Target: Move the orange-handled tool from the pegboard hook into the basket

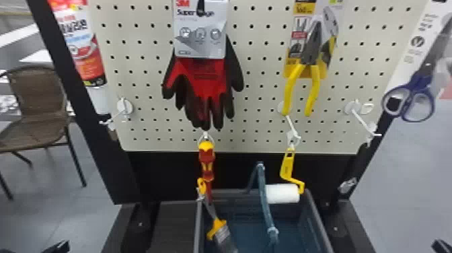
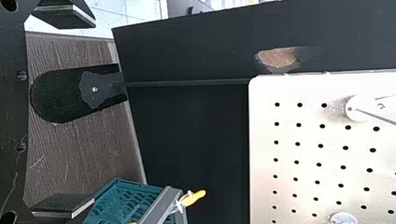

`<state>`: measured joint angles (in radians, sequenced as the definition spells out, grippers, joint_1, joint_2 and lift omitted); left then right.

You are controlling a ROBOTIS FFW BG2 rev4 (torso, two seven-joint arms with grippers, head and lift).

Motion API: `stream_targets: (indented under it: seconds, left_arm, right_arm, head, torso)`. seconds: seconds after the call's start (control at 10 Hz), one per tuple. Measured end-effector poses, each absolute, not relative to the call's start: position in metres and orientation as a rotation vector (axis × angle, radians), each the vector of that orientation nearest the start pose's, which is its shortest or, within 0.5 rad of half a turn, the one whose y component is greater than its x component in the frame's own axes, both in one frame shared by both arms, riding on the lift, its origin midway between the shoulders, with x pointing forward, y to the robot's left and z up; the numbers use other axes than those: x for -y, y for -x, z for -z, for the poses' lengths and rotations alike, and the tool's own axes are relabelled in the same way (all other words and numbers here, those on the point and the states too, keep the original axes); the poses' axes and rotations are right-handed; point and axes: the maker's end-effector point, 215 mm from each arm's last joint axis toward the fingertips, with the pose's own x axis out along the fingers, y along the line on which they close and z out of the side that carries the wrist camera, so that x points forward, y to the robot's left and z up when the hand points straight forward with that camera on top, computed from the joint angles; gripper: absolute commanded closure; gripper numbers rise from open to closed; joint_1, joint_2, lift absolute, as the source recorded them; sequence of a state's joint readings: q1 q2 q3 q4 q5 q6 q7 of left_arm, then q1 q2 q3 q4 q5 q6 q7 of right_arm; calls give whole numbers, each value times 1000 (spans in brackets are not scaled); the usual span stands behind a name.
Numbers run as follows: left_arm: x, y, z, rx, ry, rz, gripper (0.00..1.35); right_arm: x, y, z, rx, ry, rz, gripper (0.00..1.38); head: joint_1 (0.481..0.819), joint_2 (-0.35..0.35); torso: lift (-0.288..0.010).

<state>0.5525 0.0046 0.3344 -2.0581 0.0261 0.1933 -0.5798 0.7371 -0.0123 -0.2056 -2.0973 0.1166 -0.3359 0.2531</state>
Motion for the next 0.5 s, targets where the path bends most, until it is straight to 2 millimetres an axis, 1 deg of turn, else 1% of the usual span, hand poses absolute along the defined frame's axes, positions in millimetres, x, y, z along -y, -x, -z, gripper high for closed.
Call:
stream_targets:
  seconds: [0.5]
  left_arm:
    - [-293, -395, 404, -274, -39, 274, -2]
  right_arm:
    - [261, -363, 314, 81, 281, -148, -2]
  head:
    - [549, 0]
  torso:
    - [-100]
